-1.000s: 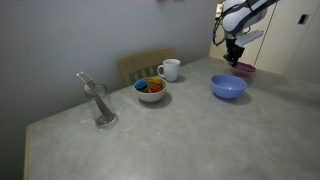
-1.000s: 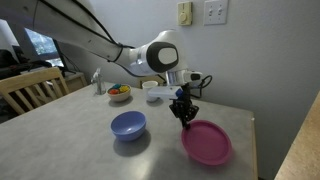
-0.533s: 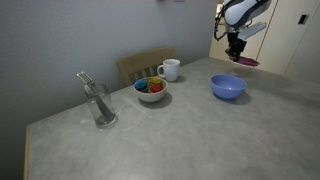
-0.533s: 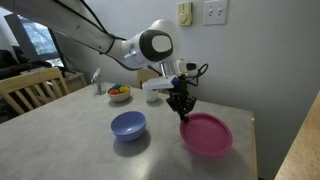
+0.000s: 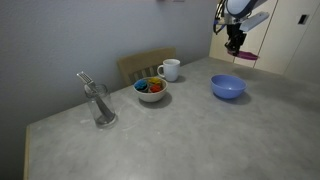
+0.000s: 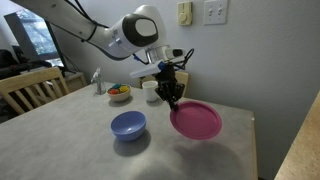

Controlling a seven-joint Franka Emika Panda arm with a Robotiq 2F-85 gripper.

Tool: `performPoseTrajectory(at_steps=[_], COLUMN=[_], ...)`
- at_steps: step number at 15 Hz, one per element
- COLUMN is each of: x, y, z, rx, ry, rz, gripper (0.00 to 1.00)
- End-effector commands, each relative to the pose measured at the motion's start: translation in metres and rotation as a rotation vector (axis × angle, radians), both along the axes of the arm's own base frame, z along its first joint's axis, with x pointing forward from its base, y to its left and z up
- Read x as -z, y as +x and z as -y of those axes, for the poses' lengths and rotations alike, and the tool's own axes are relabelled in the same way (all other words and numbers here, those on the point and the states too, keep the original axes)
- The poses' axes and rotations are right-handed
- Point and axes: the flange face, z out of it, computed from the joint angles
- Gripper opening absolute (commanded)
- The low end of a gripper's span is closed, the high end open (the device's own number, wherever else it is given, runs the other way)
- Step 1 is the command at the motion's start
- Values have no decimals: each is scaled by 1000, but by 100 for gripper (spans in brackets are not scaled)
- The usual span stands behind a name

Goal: Put the pink plate on the bowl

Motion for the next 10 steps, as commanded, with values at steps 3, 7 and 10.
performPoseTrajectory(at_steps=[3, 7, 10], x=[-26, -30, -28], y=[-18, -21, -22], z=[-44, -78, -100], rx=[-86, -148, -172], ry=[29, 72, 96], rz=[-4, -14, -28], gripper=[3, 3, 3])
